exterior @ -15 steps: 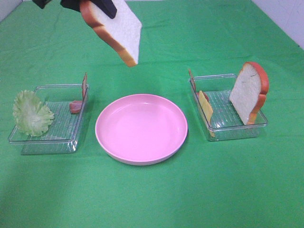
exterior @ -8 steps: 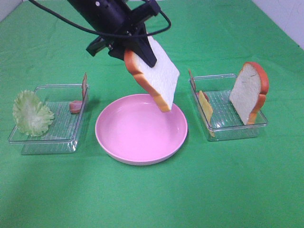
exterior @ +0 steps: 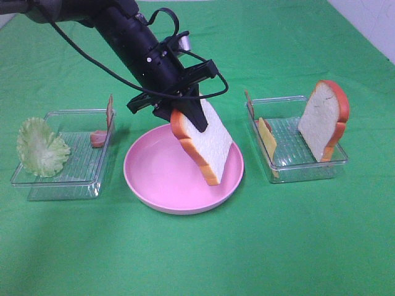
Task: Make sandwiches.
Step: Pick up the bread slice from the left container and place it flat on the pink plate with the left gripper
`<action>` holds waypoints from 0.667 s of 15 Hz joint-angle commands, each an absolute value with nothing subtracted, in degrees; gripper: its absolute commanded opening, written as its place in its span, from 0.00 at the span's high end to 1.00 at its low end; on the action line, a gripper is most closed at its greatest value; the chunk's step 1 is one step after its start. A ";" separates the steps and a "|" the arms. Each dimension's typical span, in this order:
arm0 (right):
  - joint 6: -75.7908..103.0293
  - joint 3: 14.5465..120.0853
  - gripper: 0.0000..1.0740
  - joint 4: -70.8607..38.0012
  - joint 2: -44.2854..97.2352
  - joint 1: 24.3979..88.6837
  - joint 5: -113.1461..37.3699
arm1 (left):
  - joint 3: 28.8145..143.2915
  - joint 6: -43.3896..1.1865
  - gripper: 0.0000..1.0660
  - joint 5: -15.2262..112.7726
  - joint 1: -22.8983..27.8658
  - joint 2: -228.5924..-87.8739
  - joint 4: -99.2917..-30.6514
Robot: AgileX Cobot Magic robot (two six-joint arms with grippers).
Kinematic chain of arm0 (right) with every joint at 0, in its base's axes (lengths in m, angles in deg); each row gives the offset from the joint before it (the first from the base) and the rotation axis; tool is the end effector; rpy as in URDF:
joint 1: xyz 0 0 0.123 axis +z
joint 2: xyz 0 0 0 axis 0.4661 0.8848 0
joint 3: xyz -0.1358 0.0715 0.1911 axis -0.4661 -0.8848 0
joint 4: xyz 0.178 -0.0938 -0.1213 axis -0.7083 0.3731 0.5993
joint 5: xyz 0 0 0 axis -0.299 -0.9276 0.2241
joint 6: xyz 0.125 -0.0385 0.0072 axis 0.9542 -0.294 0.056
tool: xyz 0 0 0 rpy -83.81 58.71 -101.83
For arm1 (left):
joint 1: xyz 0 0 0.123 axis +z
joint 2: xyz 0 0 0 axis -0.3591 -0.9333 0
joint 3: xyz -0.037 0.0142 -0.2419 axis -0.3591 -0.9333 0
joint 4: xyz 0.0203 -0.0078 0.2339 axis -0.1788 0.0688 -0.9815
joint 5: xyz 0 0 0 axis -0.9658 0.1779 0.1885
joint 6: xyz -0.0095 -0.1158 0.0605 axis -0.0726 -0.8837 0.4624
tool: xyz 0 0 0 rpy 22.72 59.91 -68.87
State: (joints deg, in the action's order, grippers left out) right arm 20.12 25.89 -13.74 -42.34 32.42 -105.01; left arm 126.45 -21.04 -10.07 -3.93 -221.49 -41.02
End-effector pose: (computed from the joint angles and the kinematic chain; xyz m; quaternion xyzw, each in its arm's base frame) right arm 0.0559 -0.0007 0.2326 -0.0196 0.8757 0.0058 0.4824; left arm 0.3641 -0.2543 0.1308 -0.1356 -0.9391 0.3146 0.0255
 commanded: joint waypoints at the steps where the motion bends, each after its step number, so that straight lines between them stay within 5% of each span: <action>1: 19.61 25.72 0.12 -13.97 -43.83 32.30 -104.32 | 126.68 -20.82 0.87 -12.59 -4.22 -222.92 -41.02; 10: 19.61 25.72 0.12 -13.97 -43.83 32.30 -104.32 | 126.68 -22.94 0.85 -8.06 -4.22 -225.90 -41.71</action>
